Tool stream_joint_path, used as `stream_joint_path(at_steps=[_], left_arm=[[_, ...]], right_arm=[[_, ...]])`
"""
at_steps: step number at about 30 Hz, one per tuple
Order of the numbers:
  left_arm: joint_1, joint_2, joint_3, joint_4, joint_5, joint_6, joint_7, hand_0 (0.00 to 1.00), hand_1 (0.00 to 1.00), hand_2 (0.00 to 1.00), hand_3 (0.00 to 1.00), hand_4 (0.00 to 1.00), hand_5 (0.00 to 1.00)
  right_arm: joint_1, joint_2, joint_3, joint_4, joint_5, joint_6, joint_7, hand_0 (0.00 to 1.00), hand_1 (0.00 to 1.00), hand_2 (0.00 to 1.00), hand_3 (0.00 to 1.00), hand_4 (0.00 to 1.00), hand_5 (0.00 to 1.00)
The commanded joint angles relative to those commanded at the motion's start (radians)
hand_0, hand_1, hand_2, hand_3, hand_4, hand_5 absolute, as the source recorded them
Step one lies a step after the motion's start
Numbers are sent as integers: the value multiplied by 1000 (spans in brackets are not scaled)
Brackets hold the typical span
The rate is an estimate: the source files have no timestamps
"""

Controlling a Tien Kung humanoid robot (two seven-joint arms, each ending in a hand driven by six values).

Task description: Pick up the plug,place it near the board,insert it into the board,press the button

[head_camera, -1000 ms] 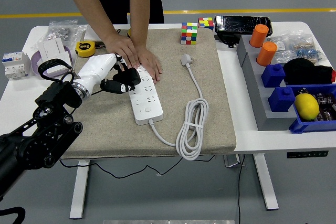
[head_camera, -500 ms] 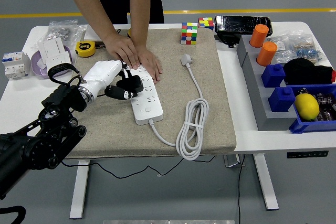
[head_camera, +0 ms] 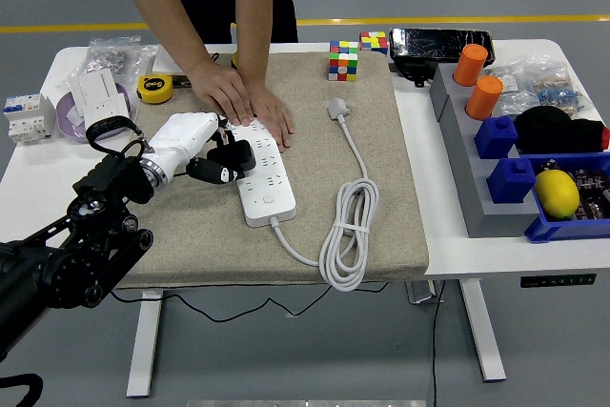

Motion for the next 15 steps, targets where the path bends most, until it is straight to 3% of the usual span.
stream_joint_path(at_steps=[15], left_arm=[[-8, 3, 7, 4, 15, -1, -2, 655, 589, 395, 307, 430, 42]], right_arm=[[4, 1, 4, 0, 1, -1, 0, 849, 762, 751, 785, 998, 903]])
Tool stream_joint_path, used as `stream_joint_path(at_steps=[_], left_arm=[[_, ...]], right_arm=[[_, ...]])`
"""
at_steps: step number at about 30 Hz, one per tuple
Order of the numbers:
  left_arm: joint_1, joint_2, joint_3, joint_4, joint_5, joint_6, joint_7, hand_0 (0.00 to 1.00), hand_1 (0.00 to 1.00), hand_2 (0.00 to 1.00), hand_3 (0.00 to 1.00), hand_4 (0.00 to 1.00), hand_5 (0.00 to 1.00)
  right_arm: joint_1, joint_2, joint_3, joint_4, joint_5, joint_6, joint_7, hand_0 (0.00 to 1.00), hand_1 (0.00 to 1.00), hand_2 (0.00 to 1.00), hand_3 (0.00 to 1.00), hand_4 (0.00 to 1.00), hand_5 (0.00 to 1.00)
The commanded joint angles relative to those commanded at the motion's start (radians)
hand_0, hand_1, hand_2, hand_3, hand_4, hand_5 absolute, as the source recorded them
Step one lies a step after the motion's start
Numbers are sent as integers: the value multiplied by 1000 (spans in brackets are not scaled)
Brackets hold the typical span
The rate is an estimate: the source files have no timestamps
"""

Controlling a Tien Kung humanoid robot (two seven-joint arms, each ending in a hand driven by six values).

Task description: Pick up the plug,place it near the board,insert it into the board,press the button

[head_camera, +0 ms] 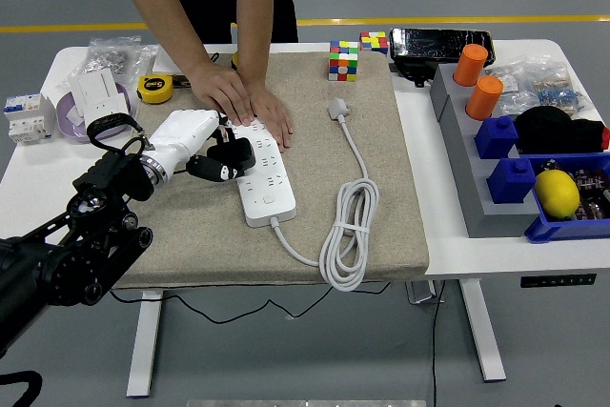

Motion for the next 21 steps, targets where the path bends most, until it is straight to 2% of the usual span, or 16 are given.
stream_joint_path(at_steps=[21], left_arm=[[3, -2, 3, 14, 8, 1, -2, 654, 594, 398, 312, 439, 44]], right_arm=[[1, 0, 3, 0, -3, 0, 1, 850, 762, 751, 785, 998, 903]])
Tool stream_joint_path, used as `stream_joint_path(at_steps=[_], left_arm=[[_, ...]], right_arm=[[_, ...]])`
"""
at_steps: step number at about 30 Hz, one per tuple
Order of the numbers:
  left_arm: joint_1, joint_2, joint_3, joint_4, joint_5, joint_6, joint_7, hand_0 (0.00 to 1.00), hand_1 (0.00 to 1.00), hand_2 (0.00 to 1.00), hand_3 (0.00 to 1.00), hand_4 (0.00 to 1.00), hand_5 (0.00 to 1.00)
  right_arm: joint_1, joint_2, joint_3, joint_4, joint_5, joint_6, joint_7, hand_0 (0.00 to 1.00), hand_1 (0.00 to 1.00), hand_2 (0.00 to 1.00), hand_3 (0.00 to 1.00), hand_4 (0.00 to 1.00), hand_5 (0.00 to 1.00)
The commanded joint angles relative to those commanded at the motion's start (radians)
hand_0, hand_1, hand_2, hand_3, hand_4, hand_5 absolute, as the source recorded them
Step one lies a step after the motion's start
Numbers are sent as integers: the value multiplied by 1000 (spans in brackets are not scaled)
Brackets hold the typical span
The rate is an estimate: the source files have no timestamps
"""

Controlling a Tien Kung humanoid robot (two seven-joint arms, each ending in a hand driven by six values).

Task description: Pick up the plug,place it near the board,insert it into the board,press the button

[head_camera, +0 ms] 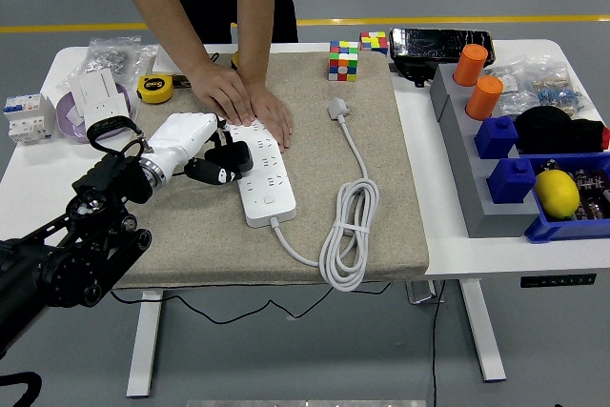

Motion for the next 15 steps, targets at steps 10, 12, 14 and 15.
stream_joint_path(at_steps=[10, 12, 14, 15], left_arm=[[-1, 2, 7, 7, 4, 2, -1, 655, 595, 398, 312, 440, 44], [-1, 3, 9, 9, 4, 2, -2, 656, 595, 398, 312, 442, 45], [-2, 3, 12, 14, 5, 4, -3, 656, 595, 398, 312, 442, 45], [-2, 2, 12, 16, 6, 4, -3, 656, 595, 398, 312, 442, 45]], right_arm=[[0, -1, -1, 0, -2, 0, 0, 850, 762, 751, 785, 998, 903], [-1, -2, -3, 0, 0, 0, 0, 850, 762, 751, 785, 998, 903], [-1, -2, -2, 0, -1, 0, 0, 850, 762, 751, 785, 998, 903], [-1, -2, -2, 0, -1, 0, 0, 850, 762, 751, 785, 998, 903]])
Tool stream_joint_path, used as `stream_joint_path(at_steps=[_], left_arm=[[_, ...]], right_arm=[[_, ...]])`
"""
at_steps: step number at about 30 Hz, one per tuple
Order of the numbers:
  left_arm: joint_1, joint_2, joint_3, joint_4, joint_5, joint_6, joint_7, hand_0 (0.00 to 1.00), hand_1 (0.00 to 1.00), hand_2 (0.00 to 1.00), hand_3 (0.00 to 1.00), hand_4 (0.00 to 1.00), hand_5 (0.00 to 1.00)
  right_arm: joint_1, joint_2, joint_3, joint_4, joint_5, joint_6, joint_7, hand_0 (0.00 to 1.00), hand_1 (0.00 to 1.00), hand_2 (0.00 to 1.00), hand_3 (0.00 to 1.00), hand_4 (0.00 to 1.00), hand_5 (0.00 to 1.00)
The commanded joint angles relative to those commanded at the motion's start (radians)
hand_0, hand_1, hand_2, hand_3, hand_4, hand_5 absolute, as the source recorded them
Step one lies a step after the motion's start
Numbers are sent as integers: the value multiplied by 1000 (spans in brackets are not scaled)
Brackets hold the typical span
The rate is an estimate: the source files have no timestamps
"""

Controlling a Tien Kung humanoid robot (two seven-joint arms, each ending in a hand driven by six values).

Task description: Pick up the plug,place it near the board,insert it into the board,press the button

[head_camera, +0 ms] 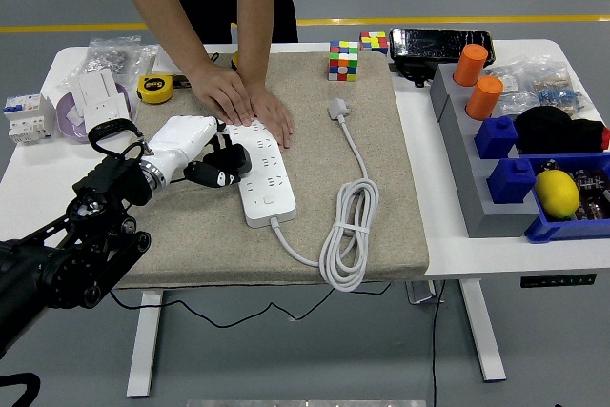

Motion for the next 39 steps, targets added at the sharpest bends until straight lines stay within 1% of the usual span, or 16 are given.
stream_joint_path(at_steps=[24, 32, 33, 38, 39], left_arm=[[-24, -2, 36, 14, 7, -11, 5, 657, 602, 400, 317, 450, 46], [-27, -3, 37, 15, 9, -16, 7, 662, 607, 404, 326, 458, 49], [-28, -4, 35, 15, 8, -17, 7, 675, 670, 483, 392, 549, 79], [-29, -3, 33, 16, 5, -22, 7, 675, 670, 483, 392, 549, 79], [-28, -3, 33, 16, 4, -23, 7, 704, 746, 609, 517, 737, 126]], right_arm=[[5, -2, -1, 0, 4, -1, 1, 850, 762, 751, 785, 998, 902], [5, -2, 3, 0, 1, 0, 1, 849, 762, 751, 785, 998, 901], [6, -2, 4, 0, 0, 0, 1, 849, 762, 751, 785, 998, 902], [7, -2, 8, 0, -2, 0, 1, 849, 762, 751, 785, 998, 902], [7, -2, 9, 0, -2, 1, 1, 850, 762, 751, 785, 998, 902]])
